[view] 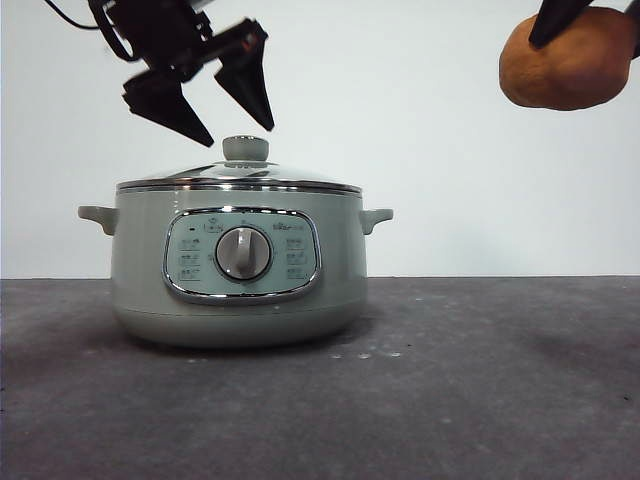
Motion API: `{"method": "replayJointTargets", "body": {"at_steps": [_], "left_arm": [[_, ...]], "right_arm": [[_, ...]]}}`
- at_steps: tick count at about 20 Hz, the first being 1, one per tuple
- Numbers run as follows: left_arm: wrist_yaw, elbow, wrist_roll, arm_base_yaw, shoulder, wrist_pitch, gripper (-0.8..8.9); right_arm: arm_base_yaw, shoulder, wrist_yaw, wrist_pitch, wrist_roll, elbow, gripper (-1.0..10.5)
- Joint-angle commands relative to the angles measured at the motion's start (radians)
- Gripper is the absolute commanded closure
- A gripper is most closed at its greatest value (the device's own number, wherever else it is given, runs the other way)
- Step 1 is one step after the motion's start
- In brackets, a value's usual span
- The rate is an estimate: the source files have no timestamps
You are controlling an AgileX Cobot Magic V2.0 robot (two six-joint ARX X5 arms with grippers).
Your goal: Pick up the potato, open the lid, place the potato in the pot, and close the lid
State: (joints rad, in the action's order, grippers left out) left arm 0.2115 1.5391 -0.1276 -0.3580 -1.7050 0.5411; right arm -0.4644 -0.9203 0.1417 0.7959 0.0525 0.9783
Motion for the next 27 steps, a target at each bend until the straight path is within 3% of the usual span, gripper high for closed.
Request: {"method": "replayJointTargets", "body": {"at_steps": [1,6,9,14,18,20,27], "left_arm": [[-0.003,0.003,-0.011,-0.005,-0.035,-0.011,2.17],[-0.003,0.003,-0.007,-0.016,-0.065,0.002,2.31],[-0.003,0.003,-0.006,-0.019,-0.064,0.005,4.49],[-0.003,0.006,-0.003,-0.019,-0.064,0.049,6.43],[-0.003,0.009,-0.003,-0.019,-0.064,0.097,7.06],[0.001,0.009,-0.004,-0.019,-0.064,0.107,8.3],[0.006,0.049,-0.003,-0.019,-0.045,0.109,8.22]], "right_arm": [[0.0,0.002,-0.001,-0.003,0.0,0.0,9.6],[0.0,0.002,-0.002,-0.012,0.0,0.0,9.6],[0.0,0.002,-0.005,-0.013,0.0,0.0,9.6],[0.0,0.002,-0.005,-0.011,0.0,0.0,9.6],[0.0,0.002,-0.005,-0.011,0.0,0.0,9.6],[0.0,0.002,-0.005,-0.011,0.0,0.0,9.6],[0.0,0.002,-0.005,-0.012,0.0,0.0,9.6]]}}
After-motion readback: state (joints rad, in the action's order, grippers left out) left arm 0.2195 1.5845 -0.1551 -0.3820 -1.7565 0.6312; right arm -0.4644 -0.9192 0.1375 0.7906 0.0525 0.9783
